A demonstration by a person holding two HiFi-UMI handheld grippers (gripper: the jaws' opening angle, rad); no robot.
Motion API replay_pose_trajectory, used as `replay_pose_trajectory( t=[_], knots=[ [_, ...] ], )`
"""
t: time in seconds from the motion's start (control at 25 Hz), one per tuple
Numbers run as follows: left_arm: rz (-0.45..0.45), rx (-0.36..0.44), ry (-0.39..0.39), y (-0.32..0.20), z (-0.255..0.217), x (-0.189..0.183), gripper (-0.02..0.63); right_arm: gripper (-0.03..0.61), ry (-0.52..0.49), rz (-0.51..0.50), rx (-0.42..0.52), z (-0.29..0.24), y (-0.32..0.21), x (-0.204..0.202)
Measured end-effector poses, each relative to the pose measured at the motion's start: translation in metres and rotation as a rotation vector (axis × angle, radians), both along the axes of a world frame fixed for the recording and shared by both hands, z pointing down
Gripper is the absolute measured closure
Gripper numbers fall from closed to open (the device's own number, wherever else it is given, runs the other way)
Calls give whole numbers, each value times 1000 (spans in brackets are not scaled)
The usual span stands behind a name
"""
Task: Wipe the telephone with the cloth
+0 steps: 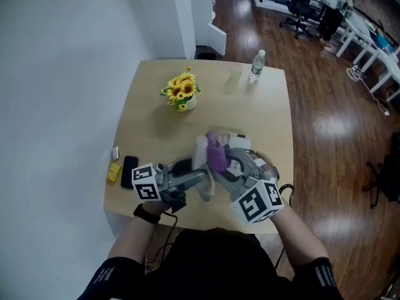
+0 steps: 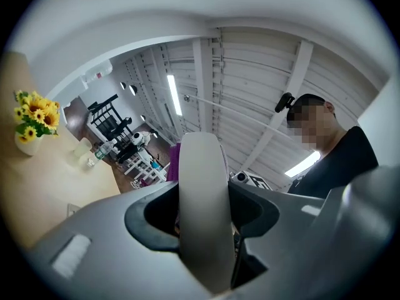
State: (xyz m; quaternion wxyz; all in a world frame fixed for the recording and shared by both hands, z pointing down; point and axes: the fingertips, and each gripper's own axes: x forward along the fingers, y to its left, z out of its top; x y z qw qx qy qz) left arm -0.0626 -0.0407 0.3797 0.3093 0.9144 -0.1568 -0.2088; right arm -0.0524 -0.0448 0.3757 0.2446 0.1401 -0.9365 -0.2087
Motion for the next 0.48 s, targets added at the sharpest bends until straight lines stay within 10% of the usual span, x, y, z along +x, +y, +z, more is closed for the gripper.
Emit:
replay_pose_trajectory(
  t=[0.48],
  knots=[
    [60, 34, 62, 9, -13, -2, 398, 448, 24, 13, 57, -15, -4, -3]
  ],
)
